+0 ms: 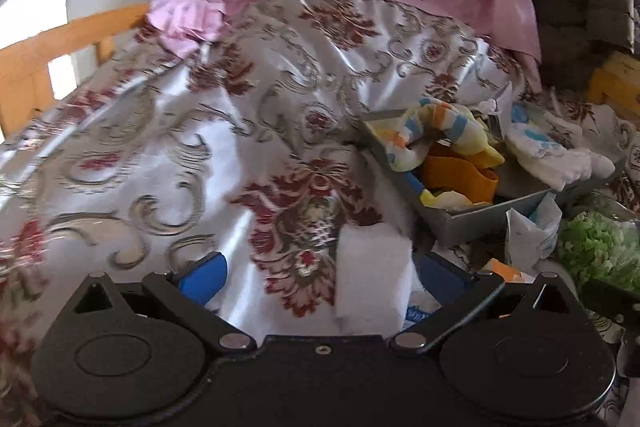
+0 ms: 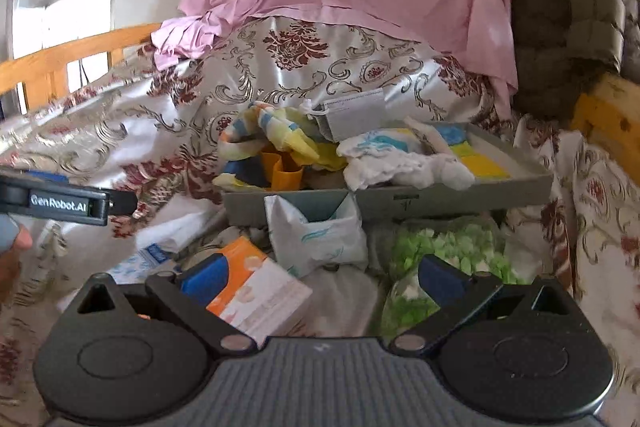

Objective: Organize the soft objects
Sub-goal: 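Grasp the white cloth with the left tool while the right grasps the blue-print plastic bag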

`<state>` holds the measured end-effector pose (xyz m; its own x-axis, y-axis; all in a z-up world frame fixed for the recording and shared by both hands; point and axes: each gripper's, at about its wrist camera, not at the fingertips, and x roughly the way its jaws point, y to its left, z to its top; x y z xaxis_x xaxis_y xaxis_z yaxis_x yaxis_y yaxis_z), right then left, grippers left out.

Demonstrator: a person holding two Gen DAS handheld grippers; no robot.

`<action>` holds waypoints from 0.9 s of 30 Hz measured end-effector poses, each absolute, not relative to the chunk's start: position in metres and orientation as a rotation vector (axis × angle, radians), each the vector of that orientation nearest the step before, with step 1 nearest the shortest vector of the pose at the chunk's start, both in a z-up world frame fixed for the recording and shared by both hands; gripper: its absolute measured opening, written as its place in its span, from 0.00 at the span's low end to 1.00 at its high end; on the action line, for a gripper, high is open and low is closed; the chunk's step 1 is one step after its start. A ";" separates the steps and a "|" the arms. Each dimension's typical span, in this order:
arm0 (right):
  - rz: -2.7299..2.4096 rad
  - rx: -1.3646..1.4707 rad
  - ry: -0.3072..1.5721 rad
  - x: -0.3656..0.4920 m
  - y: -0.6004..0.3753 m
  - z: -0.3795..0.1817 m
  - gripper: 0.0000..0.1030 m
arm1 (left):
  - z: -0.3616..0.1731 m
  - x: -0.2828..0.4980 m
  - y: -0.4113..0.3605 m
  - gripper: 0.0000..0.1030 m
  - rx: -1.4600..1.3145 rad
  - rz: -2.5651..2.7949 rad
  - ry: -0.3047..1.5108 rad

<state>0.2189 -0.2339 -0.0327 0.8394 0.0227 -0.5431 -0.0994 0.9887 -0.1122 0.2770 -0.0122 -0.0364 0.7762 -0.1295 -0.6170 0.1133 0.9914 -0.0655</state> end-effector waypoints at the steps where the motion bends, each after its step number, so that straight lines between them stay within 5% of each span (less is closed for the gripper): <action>1: 0.059 -0.155 0.570 0.223 -0.233 -0.034 1.00 | -0.038 0.282 -0.012 0.99 -0.041 -0.149 0.675; 16: 0.078 -0.268 0.596 0.284 -0.231 -0.051 1.00 | -0.073 0.344 -0.010 0.99 -0.172 -0.427 0.834; 27: 0.100 -0.327 0.659 0.303 -0.219 -0.062 0.99 | -0.086 0.354 -0.011 0.68 -0.212 -0.493 0.928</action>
